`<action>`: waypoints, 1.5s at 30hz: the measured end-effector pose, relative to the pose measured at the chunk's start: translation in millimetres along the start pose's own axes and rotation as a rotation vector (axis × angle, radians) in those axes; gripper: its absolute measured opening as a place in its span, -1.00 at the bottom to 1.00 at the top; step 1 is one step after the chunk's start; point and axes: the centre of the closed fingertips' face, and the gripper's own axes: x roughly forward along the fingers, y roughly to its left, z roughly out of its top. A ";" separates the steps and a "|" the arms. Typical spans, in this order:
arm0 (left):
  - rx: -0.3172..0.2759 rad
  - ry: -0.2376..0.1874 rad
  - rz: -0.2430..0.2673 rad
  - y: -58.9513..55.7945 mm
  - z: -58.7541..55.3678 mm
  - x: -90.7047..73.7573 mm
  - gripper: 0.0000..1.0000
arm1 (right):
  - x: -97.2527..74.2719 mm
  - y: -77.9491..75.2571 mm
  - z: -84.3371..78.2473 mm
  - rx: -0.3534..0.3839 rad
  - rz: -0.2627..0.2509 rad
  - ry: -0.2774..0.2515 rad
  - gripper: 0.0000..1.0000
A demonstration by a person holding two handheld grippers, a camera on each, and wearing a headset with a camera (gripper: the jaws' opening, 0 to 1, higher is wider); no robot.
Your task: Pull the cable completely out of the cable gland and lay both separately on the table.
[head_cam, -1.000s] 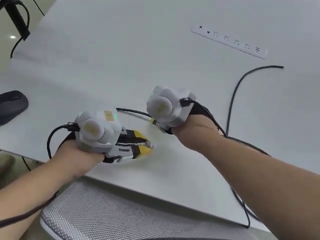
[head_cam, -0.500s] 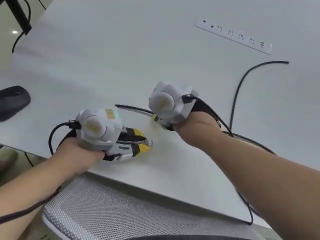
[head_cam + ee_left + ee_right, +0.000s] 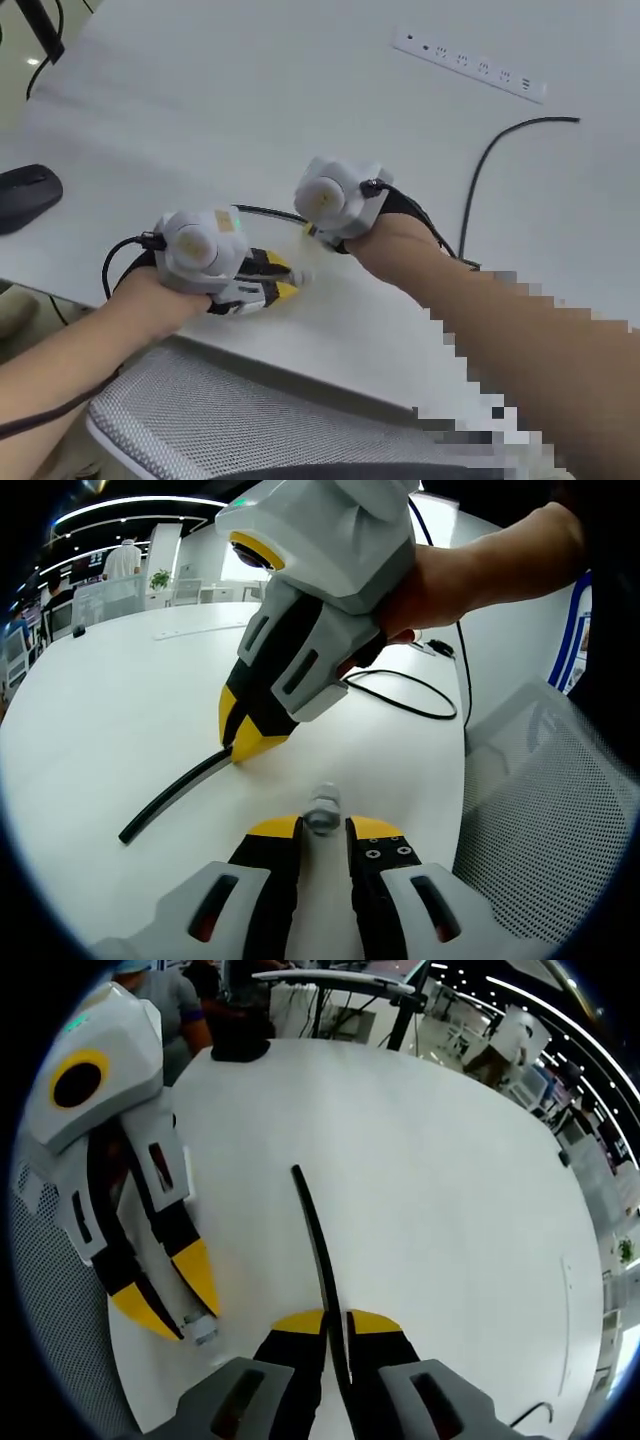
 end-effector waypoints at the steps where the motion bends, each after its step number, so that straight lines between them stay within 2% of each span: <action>1: 0.003 -0.001 0.004 1.4 -0.2 -0.3 -0.62 | 0.0 -0.6 -0.2 0.007 -0.004 0.000 -0.91; 11: -0.008 -0.015 0.028 3.7 0.5 -7.0 -0.45 | -15.0 -6.6 1.5 0.024 -0.046 -0.032 -0.79; 15: -0.017 -0.018 0.050 4.0 -0.1 -13.6 -0.35 | -30.5 -13.5 2.3 0.017 -0.101 -0.066 -0.66; 23: -0.024 -0.032 0.092 7.1 -0.7 -28.8 -0.18 | -64.6 -19.9 -1.5 0.049 -0.148 -0.116 -0.47; 25: -0.027 -0.037 0.103 7.4 1.1 -32.5 -0.13 | -75.8 -22.3 -0.7 0.058 -0.165 -0.146 -0.44; 27: -0.029 -0.045 0.112 6.9 3.8 -36.3 -0.09 | -87.1 -22.9 -3.4 0.090 -0.173 -0.161 -0.41; 28: -0.034 -0.047 0.111 5.5 4.6 -38.1 -0.06 | -94.5 -23.8 -3.4 0.098 -0.179 -0.185 -0.40; 31: -0.026 -0.039 0.107 -0.4 5.2 -42.8 -0.02 | -111.3 -23.3 -8.4 0.147 -0.182 -0.221 -0.38; 34: -0.031 -0.048 0.108 -4.6 8.1 -48.2 0.10 | -129.6 -23.4 -12.0 0.185 -0.196 -0.276 -0.27; 38: -0.039 -0.053 0.106 -13.6 11.8 -55.9 0.20 | -155.2 -21.0 -24.3 0.264 -0.213 -0.333 -0.15; 41: -0.045 -0.065 0.111 -17.7 16.4 -61.9 0.24 | -178.9 -16.2 -34.9 0.346 -0.217 -0.408 -0.07; 45: -0.066 -0.104 0.124 -19.1 28.0 -71.1 0.36 | -202.8 -8.1 -52.2 0.408 -0.224 -0.453 0.02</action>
